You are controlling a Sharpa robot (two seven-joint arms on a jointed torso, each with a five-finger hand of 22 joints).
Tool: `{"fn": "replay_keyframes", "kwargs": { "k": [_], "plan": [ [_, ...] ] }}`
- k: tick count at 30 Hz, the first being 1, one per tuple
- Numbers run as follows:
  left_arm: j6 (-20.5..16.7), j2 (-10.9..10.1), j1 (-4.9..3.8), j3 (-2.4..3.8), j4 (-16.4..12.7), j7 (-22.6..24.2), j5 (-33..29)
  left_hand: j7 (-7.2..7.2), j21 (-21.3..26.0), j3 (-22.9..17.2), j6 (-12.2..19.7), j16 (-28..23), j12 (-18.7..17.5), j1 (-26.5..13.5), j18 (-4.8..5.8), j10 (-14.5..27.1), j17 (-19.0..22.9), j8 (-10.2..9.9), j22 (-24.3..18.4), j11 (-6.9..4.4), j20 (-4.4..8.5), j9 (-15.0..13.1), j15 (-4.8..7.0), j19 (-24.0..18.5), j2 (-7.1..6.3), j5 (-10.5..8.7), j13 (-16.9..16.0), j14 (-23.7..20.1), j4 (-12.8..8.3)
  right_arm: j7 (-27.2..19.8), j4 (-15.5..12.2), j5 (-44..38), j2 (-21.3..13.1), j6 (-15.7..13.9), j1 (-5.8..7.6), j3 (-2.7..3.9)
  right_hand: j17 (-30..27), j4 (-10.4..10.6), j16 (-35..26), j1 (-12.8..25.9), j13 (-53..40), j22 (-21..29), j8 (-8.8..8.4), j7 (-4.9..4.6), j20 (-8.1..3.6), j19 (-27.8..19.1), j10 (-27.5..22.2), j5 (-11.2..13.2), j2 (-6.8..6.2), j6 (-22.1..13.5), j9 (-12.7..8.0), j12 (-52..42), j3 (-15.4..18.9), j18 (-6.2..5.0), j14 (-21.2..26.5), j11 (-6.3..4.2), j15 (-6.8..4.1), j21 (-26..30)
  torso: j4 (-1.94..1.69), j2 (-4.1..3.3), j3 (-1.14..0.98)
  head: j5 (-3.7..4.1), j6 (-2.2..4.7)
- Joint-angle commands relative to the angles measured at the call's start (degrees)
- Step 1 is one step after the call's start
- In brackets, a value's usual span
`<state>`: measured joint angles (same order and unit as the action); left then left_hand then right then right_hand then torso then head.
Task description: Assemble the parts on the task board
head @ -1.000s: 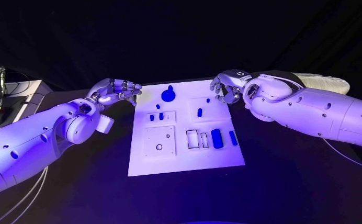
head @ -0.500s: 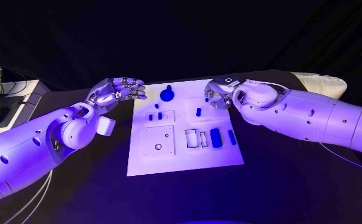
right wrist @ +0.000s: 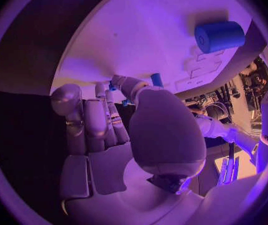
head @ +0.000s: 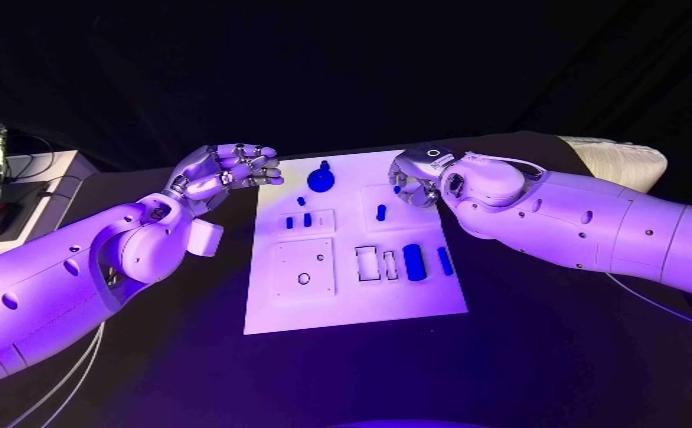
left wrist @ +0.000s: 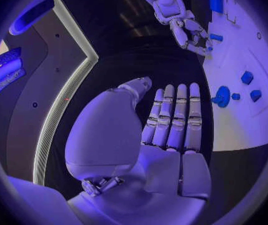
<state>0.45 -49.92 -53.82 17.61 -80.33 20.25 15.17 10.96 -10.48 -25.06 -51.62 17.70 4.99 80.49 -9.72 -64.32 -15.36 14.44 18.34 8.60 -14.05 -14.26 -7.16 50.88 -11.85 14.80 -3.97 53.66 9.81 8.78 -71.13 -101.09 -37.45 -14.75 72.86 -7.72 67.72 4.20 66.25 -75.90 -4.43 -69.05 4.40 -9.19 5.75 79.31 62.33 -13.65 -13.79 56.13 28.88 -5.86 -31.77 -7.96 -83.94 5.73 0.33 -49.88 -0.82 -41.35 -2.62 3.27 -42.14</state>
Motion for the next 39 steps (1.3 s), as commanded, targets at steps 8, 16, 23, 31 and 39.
{"fn": "replay_keyframes", "kwargs": {
  "k": [8,16,23,31,39],
  "plan": [
    [0.2,0.0,0.05,0.07,-0.2,0.9,-0.5,0.43,0.6,-0.3,0.0,-0.5,-0.4,0.9,-0.78,-0.5,-0.1,0.3,-0.3,0.02,-0.21,0.1,0.07,0.5,0.05,-0.16,-0.1,0.8,0.0,-0.3,-0.3,-0.4,0.2,0.4,-0.44,-0.23,1.3,0.5,2.8,-0.1,0.2,-2.3,1.07,0.5,-0.21,1.2,2.8,0.5,1.29,2.6,-0.3,-0.3,-2.4,1.6,-2.6,-0.46,-0.04,-3.9,0.06,0.0,-0.06,-0.15,-0.35],
    [-0.2,0.1,0.07,0.07,-0.1,0.9,0.0,0.43,0.8,-0.6,-0.2,-0.7,-0.5,1.3,-0.78,-0.7,-0.2,0.4,-0.6,0.01,-0.16,0.1,0.1,0.8,0.26,-0.16,-0.1,1.0,-0.2,-0.4,-0.4,-0.2,0.3,0.3,-0.45,-0.23,1.7,0.5,3.4,-0.1,0.2,-2.8,1.27,0.63,-0.27,1.4,3.3,0.6,1.28,2.9,-0.2,-0.3,-2.6,1.74,-2.7,-0.6,-0.15,-4.8,0.08,0.02,-0.03,-0.3,-0.63],
    [-0.3,0.1,0.07,0.07,-0.1,0.7,-0.1,0.47,0.9,-0.6,-0.4,-0.8,-0.5,1.4,-0.78,-0.7,-0.3,0.5,-0.7,0.02,-0.15,0.1,0.1,0.9,0.31,-0.2,-0.1,1.1,-0.2,-0.5,-0.3,0.1,0.6,0.4,-0.45,-0.23,1.9,0.5,3.7,-0.1,0.3,-3.1,1.28,0.65,-0.29,1.5,3.4,0.6,1.29,3.0,-0.2,-0.2,-2.8,1.83,-2.7,-0.63,-0.18,-5.3,0.09,0.0,-0.01,-0.38,-0.84],
    [-0.3,0.1,0.07,0.08,-0.1,0.5,-0.1,0.48,1.0,-0.7,-0.5,-0.9,-0.6,1.5,-0.77,-0.7,-0.3,0.5,-0.8,0.03,-0.14,0.1,0.1,0.9,0.35,-0.23,-0.1,1.1,-0.3,-0.2,-0.2,-0.1,0.9,-0.4,-0.48,-0.24,2.5,-0.3,5.3,-1.4,0.0,-4.8,2.69,1.28,-0.71,2.0,6.1,3.0,3.23,4.8,0.3,-0.3,-4.8,2.13,-2.8,-1.32,-0.7,-7.6,0.08,0.03,-0.02,-0.41,-0.93],
    [-0.2,0.1,0.07,0.08,0.1,0.3,-0.1,0.48,1.0,-0.8,-0.5,-0.9,-0.6,1.6,-0.77,-0.7,-0.3,0.5,-0.8,0.03,-0.13,0.1,0.1,1.0,0.38,-0.24,-0.1,1.2,-0.3,1.8,-0.2,-1.4,0.9,-1.5,-0.53,-0.24,3.0,-2.2,6.7,-2.7,-0.9,-7.3,5.3,2.32,-1.53,2.9,10.4,5.3,5.24,6.7,2.4,-0.9,-6.9,2.71,-2.8,-2.67,-1.9,-11.4,0.08,0.04,0.01,-0.38,-0.98]
  ]
}}
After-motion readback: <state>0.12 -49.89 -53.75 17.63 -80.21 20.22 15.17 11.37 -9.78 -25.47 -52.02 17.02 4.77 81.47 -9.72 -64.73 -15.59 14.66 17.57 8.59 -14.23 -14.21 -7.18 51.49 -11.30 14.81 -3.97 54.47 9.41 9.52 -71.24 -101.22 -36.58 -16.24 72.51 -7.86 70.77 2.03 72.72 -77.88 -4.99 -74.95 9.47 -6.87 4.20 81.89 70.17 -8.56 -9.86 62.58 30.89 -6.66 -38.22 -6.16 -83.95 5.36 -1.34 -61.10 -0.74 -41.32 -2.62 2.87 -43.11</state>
